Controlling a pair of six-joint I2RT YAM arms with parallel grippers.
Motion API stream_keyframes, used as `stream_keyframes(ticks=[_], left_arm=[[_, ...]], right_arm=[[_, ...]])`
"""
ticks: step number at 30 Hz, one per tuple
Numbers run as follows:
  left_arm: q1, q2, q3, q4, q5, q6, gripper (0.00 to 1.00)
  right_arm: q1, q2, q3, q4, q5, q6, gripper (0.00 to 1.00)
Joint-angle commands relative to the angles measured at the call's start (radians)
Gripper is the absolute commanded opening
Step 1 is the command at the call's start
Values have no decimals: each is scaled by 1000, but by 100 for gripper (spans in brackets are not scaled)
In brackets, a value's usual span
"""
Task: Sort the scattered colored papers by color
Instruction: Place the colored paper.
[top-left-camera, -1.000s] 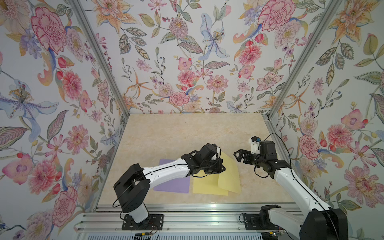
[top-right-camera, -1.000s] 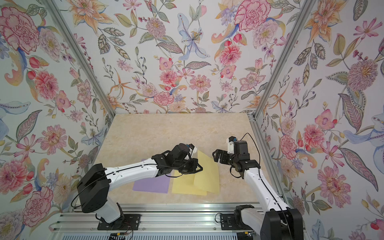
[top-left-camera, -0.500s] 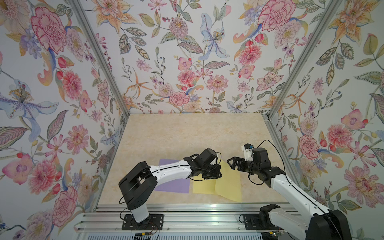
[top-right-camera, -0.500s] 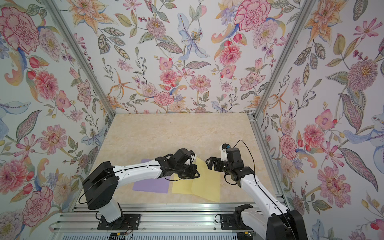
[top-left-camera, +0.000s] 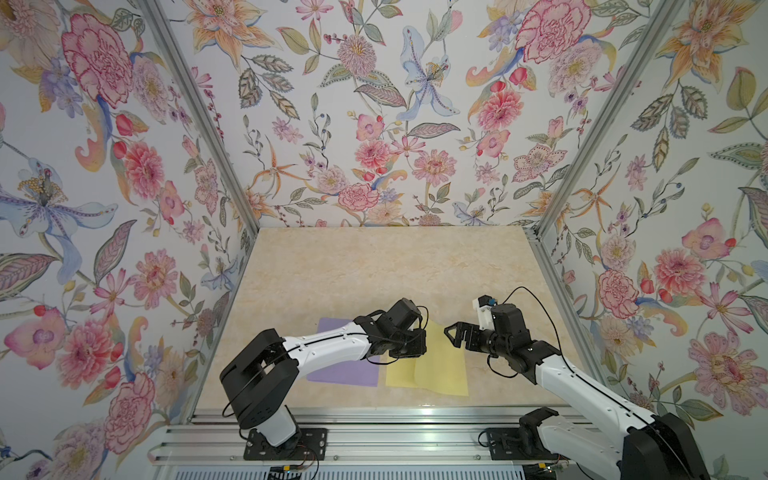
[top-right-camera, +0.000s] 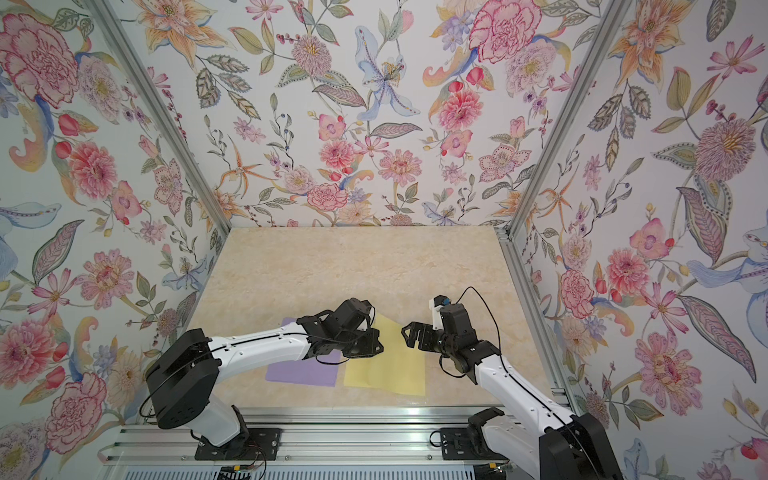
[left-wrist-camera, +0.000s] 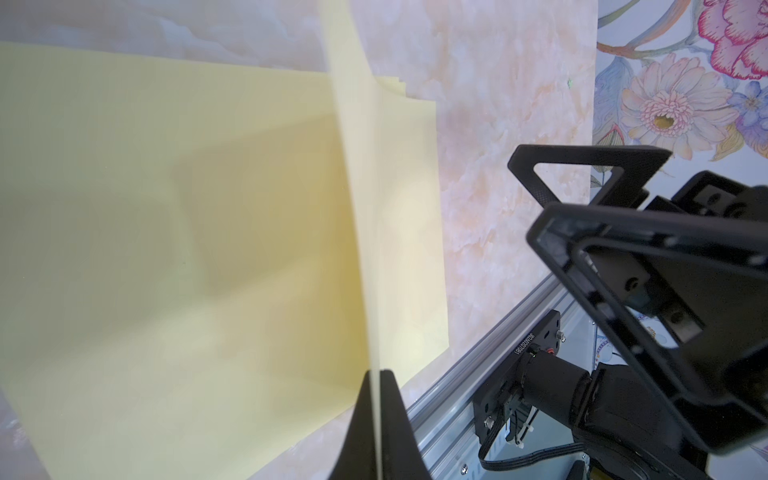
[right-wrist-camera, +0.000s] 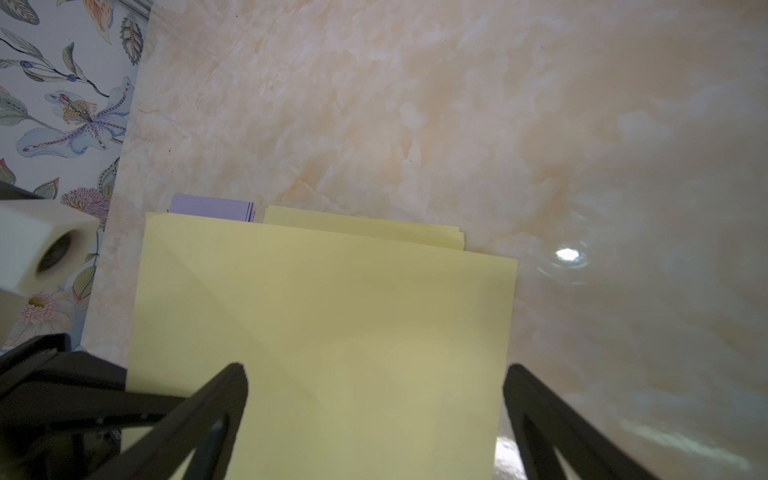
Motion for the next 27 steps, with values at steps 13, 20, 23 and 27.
stream_keyframes(ticks=[13,20,23,27], left_arm=[[75,-50,-37,-92,9,99,0],[80,-23,-20,-97,25,118,0],[81,-14,-13,-102,35,127,0],[83,-9,-6,-106,42,131,0]], right_arm=[[107,138,19,116,39,46,100],[116,182,38,137,41,45,100],[120,211,48,155,36,45,100],[128,255,55,194,31,53,100]])
